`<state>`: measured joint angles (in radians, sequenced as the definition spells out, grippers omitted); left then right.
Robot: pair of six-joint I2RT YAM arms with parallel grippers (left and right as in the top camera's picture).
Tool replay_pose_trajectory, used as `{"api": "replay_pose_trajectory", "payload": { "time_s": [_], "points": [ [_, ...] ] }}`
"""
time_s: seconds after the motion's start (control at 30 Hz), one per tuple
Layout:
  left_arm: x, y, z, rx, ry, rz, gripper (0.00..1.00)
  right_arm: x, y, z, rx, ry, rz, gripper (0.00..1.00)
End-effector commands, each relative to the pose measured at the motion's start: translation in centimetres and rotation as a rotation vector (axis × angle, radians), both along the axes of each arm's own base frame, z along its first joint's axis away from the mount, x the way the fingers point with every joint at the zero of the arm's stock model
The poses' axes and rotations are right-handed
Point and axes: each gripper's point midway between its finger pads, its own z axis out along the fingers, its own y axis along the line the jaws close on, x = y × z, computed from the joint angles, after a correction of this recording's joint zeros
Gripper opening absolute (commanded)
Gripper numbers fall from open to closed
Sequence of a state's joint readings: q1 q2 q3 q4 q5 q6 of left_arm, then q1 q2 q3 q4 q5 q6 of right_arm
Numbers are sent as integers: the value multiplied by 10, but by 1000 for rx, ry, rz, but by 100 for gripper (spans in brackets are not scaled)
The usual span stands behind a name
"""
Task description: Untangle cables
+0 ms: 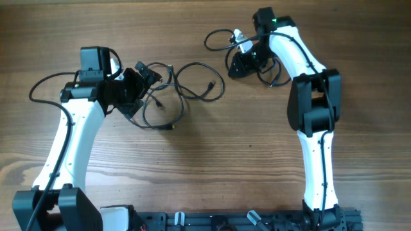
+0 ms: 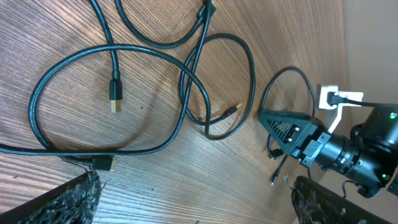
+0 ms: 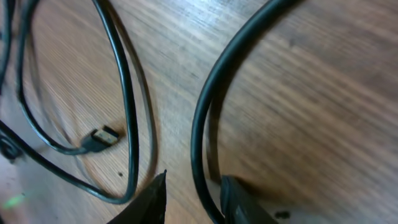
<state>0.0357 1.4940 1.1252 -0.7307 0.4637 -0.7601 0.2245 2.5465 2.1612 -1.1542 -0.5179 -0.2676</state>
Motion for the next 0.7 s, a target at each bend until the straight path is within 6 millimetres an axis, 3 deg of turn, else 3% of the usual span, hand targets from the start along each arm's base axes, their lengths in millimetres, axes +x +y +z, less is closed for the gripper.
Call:
{"api": "replay_pose_trajectory", "payload": {
  "time_s": [0.0, 0.2, 0.3, 0.47, 0.67],
  "points": [
    [2, 2, 11, 22, -42, -9, 100, -18, -25, -49, -282, 48, 17, 32],
    [2, 2, 11, 22, -42, -9, 100, -14, -35, -55, -421, 29, -59, 30],
    [2, 3, 10, 25, -42, -8, 100, -17, -36, -61, -430, 43, -86, 20],
    [3, 4, 10, 29, -42, -5, 100, -28, -51, -81, -583, 28, -105, 17],
    [3, 4, 10, 28, -41, -5, 100, -26, -55, -84, -660, -1, -160, 9]
  ]
}}
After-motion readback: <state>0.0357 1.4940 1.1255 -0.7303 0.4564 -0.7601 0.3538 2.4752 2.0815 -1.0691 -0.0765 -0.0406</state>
